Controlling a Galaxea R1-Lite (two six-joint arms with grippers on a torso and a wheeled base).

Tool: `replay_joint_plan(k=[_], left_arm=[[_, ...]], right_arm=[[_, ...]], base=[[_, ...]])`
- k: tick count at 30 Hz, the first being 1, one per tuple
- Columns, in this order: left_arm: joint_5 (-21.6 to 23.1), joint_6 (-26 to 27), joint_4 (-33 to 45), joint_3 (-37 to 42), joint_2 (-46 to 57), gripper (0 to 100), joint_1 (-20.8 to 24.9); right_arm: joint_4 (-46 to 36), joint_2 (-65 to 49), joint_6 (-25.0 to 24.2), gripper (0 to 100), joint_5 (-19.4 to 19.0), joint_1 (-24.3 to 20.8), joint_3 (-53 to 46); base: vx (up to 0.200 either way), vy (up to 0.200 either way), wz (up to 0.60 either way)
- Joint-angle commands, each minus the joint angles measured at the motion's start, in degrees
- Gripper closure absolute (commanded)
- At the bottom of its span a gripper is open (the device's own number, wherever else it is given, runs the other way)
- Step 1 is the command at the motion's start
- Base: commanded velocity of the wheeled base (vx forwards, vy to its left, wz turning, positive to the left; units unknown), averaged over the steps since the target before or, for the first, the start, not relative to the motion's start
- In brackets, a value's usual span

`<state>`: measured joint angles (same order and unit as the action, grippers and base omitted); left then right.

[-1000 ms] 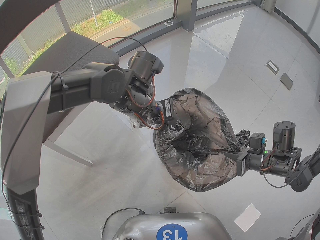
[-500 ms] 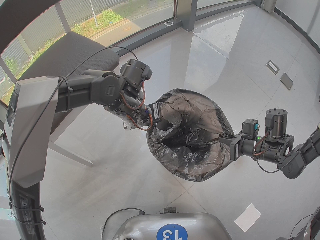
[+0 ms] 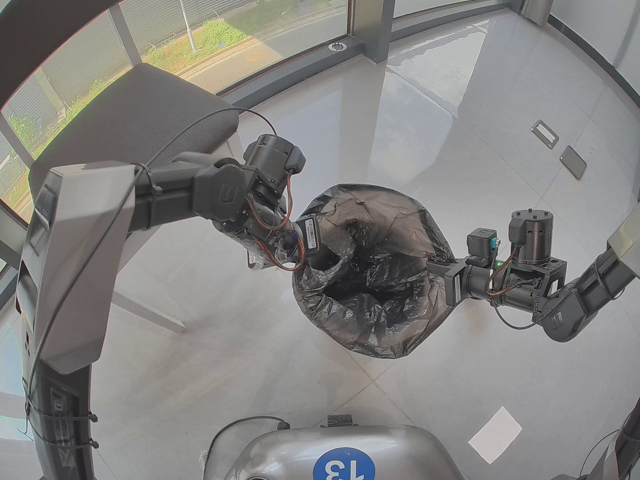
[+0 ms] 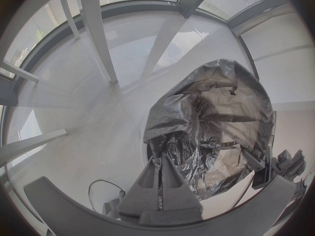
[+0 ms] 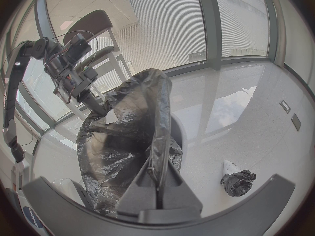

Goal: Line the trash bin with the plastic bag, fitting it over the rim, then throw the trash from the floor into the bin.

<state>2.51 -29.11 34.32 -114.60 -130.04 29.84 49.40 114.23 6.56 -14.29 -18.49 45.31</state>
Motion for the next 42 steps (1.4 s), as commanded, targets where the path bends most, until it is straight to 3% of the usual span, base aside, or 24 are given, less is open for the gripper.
replay_joint_plan(k=[1, 7, 21, 28, 42], left_arm=[[-0.1, -0.1, 0.4, 0.0, -4.8, 100, 1.0], [-0.1, 0.0, 2.8, 0.0, -7.2, 100, 0.7], [-1.9, -2.8, 14.0, 0.0, -11.3, 100, -1.0], [-1.8, -6.0, 6.6, 0.0, -9.9, 100, 0.4], [-2.0, -7.4, 5.8, 0.0, -8.0, 100, 1.0]], right_arm=[[0.0, 1.4, 0.4, 100, 0.0, 2.4, 0.7], [0.0, 1.4, 0.5, 100, 0.0, 4.1, 0.9], [0.4, 2.6, 0.7, 100, 0.0, 2.9, 3.6], [0.4, 1.8, 1.9, 100, -0.1, 2.9, 2.7], [0.4, 0.8, 2.5, 100, 0.0, 3.4, 0.9]], base=[[0.0, 0.0, 0.0], [0.0, 0.0, 0.0], [0.0, 0.0, 0.0], [0.0, 0.0, 0.0], [0.0, 0.0, 0.0]])
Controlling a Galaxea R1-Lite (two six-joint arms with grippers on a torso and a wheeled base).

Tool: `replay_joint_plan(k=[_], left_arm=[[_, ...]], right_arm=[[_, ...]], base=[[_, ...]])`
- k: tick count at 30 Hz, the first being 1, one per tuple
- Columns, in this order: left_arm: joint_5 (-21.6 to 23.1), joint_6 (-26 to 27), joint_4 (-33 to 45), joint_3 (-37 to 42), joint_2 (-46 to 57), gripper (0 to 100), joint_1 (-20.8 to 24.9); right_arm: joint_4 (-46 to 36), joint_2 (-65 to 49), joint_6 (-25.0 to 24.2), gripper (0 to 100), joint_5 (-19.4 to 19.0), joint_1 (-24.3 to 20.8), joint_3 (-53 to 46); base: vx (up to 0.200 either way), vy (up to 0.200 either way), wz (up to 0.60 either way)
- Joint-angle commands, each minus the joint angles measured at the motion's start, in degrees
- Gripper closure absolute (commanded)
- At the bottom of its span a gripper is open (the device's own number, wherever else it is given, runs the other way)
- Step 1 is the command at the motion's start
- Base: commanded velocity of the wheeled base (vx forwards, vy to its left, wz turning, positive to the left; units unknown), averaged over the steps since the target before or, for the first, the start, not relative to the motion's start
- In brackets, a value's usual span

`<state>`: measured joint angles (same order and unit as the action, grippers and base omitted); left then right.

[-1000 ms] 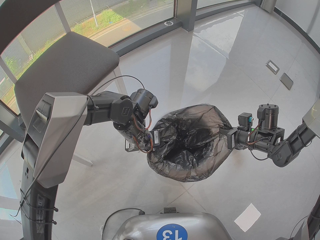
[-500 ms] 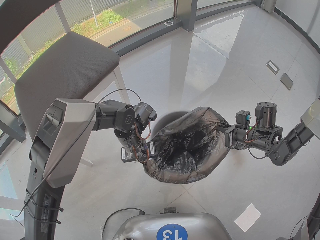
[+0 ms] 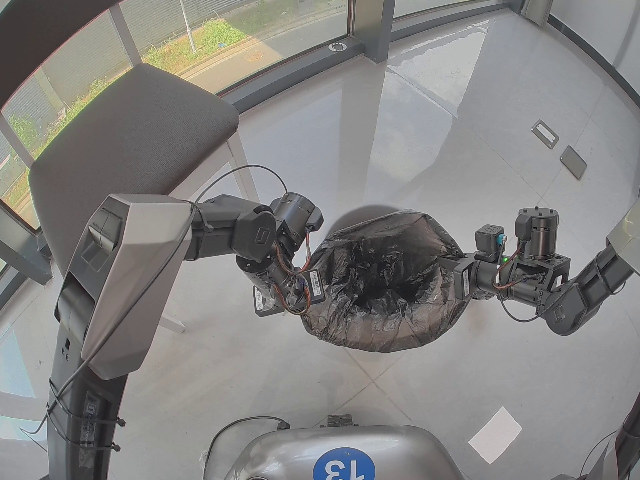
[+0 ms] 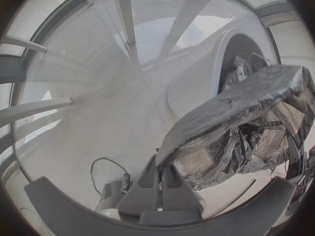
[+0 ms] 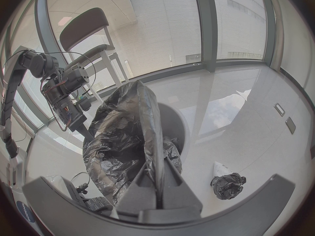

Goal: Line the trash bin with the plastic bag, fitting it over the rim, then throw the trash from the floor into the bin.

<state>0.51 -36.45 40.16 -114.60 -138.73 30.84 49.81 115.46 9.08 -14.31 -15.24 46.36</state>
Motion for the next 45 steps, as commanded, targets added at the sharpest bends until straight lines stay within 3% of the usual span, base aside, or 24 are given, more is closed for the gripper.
replay_joint_plan(k=[1, 23, 26, 27, 35, 45], left_arm=[[0.0, -0.1, -0.1, 0.0, 1.1, 100, 0.0], [-1.7, -0.1, -0.8, 0.0, 5.5, 100, 0.0], [-1.4, -0.1, -4.8, 0.0, 5.5, 100, 0.0], [-1.6, -0.2, -5.4, 0.0, 5.5, 0, 0.0], [-1.8, -0.9, -5.4, 0.0, 6.6, 0, -0.7], [-6.3, -2.7, 1.1, 0.0, 10.4, 0, -1.6]], right_arm=[[0.0, -0.8, 0.0, 100, 0.0, 0.3, -0.1], [0.1, -1.4, 0.0, 100, 0.0, 4.4, 0.0], [0.1, -1.7, 0.0, 100, 0.0, 4.7, -0.1], [0.1, -1.7, -0.1, 100, 0.0, 4.9, -0.1], [0.0, -1.7, -0.1, 100, 0.0, 5.6, 0.0], [-0.3, 1.1, -0.1, 100, 0.0, 6.2, 6.5]], base=[[0.0, 0.0, 0.0], [0.0, 0.0, 0.0], [0.0, 0.0, 0.0], [0.0, 0.0, 0.0], [0.0, 0.0, 0.0], [0.0, 0.0, 0.0]])
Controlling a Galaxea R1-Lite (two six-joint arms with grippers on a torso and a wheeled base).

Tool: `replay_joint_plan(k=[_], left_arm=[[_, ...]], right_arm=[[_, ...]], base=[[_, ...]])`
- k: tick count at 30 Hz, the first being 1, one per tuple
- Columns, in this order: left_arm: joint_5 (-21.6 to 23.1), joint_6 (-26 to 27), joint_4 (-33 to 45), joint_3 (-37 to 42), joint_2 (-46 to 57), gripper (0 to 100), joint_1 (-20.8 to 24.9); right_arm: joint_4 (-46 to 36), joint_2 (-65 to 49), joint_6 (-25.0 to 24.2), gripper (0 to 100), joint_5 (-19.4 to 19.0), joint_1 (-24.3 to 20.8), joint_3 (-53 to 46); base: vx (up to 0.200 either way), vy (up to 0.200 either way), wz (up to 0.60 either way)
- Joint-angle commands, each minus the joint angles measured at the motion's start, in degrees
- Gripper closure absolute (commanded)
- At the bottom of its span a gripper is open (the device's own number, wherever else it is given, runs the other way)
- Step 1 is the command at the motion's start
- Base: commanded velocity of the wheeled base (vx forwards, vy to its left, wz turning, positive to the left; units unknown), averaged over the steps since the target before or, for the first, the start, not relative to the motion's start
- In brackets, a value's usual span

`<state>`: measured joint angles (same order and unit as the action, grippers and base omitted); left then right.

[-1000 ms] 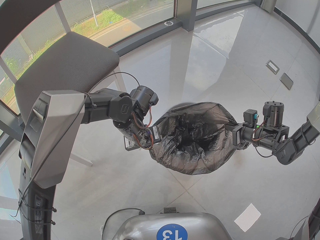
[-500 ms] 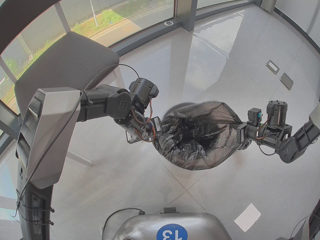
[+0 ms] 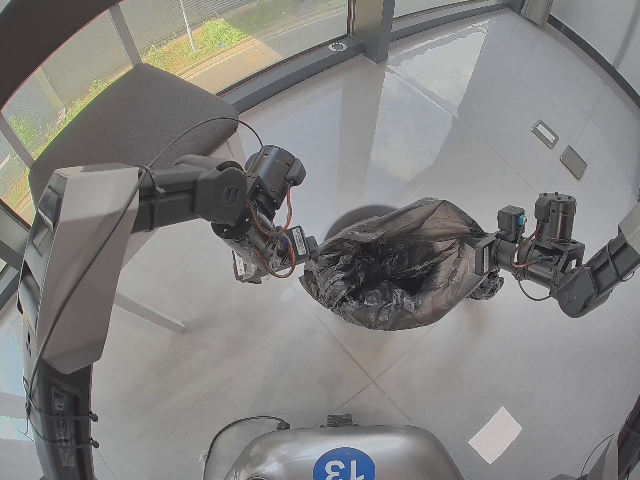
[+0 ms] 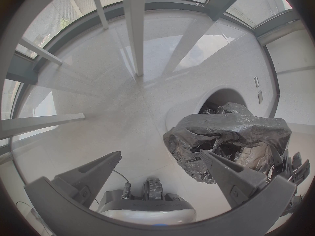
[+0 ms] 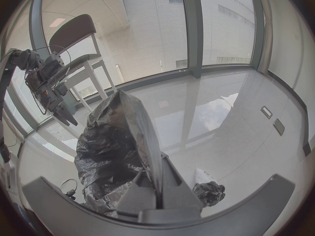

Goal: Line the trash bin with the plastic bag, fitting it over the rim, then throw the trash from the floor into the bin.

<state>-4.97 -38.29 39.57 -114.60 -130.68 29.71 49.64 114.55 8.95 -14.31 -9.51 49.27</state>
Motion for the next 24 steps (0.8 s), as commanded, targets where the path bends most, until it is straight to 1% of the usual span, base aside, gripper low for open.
replay_joint_plan(k=[1, 4, 6, 7, 9, 18, 24], left_arm=[[-1.0, -0.9, 2.6, 0.0, 3.1, 0, -0.6], [-1.5, -0.9, 6.2, 0.0, 5.1, 0, -0.9], [-1.5, -0.8, 6.8, 0.0, 5.4, 0, -0.9], [-1.6, -0.8, 9.9, 0.0, 7.0, 0, -0.9], [-1.8, -0.8, 11.8, 0.0, 8.2, 0, -1.0], [-3.1, -0.8, 16.0, 0.0, 11.0, 0, -1.7], [-3.9, -0.8, 16.2, 0.0, 11.0, 0, -1.1]], right_arm=[[-0.2, 2.5, 0.0, 100, -0.1, 0.5, 4.8], [-0.2, 4.5, 0.1, 100, -0.1, 0.5, 8.1], [-0.2, 4.9, 0.1, 100, -0.1, 0.5, 8.6], [-0.2, 6.9, 0.1, 100, -0.1, 0.5, 11.3], [-0.2, 8.2, 0.1, 100, -0.1, 0.6, 12.8], [-0.2, 12.9, 1.7, 100, -0.1, 2.2, 17.7], [-0.2, 14.9, 2.5, 100, -0.1, 3.1, 21.3]], base=[[0.0, 0.0, 0.0], [0.0, 0.0, 0.0], [0.0, 0.0, 0.0], [0.0, 0.0, 0.0], [0.0, 0.0, 0.0], [0.0, 0.0, 0.0], [0.0, 0.0, 0.0]])
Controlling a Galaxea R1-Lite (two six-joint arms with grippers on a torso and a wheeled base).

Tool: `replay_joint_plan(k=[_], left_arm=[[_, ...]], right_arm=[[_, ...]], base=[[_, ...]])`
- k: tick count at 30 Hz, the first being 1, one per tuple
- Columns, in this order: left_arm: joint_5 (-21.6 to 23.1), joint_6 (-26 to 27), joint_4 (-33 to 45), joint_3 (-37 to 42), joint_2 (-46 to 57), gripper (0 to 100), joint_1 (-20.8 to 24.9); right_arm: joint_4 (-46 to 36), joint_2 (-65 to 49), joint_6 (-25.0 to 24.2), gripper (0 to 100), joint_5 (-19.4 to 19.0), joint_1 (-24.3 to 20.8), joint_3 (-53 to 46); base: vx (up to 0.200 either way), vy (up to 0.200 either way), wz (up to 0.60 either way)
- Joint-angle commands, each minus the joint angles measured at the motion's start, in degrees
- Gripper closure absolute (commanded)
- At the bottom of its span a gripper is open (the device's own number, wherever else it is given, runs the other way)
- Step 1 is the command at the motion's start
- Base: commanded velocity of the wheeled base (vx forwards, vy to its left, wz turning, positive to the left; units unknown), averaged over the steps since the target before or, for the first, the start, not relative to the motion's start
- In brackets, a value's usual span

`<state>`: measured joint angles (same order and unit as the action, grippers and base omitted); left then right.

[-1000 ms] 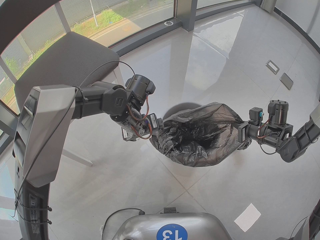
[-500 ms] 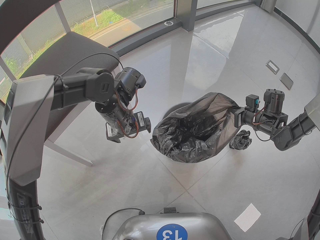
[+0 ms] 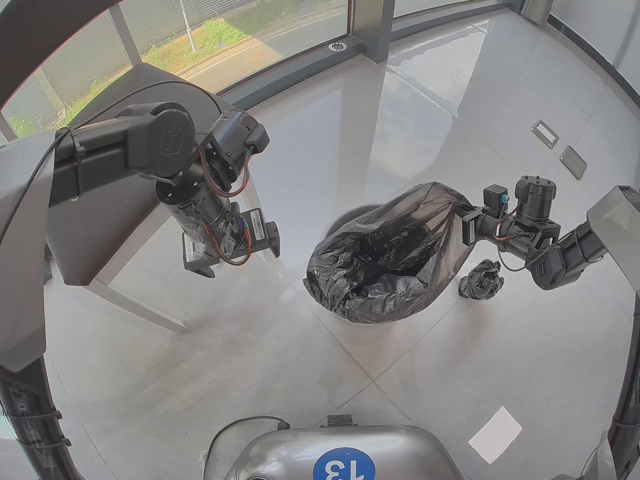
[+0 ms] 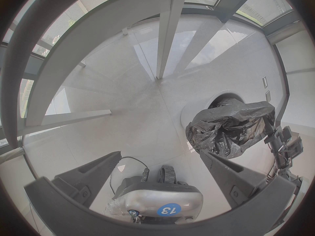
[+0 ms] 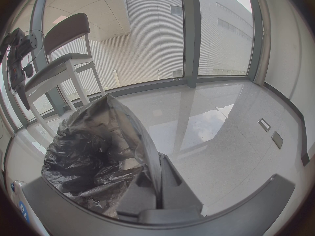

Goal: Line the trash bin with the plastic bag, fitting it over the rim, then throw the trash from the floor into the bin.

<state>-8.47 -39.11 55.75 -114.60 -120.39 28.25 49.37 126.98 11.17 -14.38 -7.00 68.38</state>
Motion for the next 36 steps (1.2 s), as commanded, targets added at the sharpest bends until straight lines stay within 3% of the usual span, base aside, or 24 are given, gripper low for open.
replay_joint_plan(k=[1, 4, 16, 17, 30, 36], left_arm=[[-0.6, 0.0, 0.2, 0.0, 0.6, 0, 0.4], [-0.8, -0.1, 0.2, 0.0, 0.6, 0, 0.5], [-1.7, -0.3, 0.6, 0.0, 0.1, 0, 1.0], [-1.7, -0.3, 0.7, 0.0, 0.2, 0, 1.1], [-2.3, -0.7, 1.9, 0.0, -0.2, 0, 2.0], [-2.2, -0.6, 1.7, 0.0, -1.5, 0, 2.1]], right_arm=[[0.1, 3.0, 0.3, 100, -0.1, 0.8, 3.5], [0.3, 4.3, 0.2, 100, -1.7, 0.8, 6.8], [0.3, 5.3, 0.1, 100, -1.7, 0.1, 7.6], [0.4, 5.3, 0.0, 0, -1.7, 0.1, 7.6], [0.9, 4.4, -0.1, 0, -1.7, 0.1, 6.5], [2.0, -1.6, 0.4, 0, -1.7, 0.1, 0.1]], base=[[0.0, 0.0, 0.0], [0.0, 0.0, 0.0], [0.0, 0.0, 0.0], [0.0, 0.0, 0.0], [0.0, 0.0, 0.0], [0.0, 0.0, 0.0]])
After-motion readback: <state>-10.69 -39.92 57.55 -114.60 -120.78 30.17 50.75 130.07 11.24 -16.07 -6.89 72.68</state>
